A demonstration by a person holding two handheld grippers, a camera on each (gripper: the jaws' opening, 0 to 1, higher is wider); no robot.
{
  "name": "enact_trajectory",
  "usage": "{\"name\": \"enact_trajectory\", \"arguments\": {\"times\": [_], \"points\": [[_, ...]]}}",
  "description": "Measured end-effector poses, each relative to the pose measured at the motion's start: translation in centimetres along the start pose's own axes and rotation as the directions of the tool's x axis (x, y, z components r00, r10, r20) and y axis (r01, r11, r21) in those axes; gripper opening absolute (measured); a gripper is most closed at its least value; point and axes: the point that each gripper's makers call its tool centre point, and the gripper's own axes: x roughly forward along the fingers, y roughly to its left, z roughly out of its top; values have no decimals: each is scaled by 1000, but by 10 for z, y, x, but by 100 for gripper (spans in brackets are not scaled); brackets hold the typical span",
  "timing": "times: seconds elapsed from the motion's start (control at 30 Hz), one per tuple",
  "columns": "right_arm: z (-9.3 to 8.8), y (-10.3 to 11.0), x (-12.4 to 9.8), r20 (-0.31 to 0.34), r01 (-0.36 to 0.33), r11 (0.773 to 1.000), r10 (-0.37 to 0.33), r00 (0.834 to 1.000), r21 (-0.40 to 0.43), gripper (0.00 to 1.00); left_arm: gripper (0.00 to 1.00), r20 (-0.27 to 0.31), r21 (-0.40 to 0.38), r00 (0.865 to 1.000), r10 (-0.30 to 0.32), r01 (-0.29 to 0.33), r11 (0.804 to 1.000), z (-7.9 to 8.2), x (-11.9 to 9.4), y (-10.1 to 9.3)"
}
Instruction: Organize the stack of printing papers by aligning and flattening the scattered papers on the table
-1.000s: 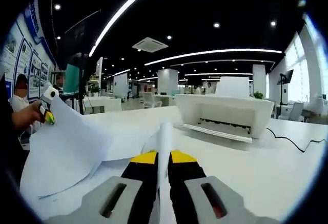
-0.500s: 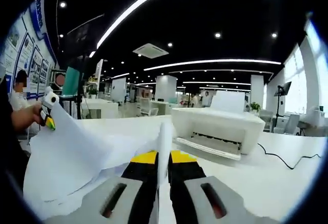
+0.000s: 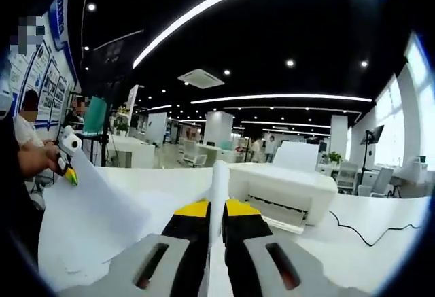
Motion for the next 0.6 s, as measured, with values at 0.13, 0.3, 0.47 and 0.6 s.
{"name": "enact_trajectory", "arguments": {"times": [0.13, 0.3, 0.47, 0.6], "points": [[9, 2, -3, 10, -6, 1000, 6, 1000, -14, 3, 7, 0, -5, 1000, 6, -6, 1000, -2, -1, 2], [28, 11, -8, 40, -41, 999, 42, 998, -31, 3, 7, 1, -11, 1000, 10, -10, 1000, -3, -2, 3], [45, 23, -11, 58, -85, 994, 88, 994, -62, 3, 7, 2, -15, 1000, 11, -11, 1000, -3, -1, 4], [59, 32, -14, 77, -114, 990, 120, 990, -84, 3, 7, 2, -17, 1000, 12, -12, 1000, -3, -1, 5]]}}
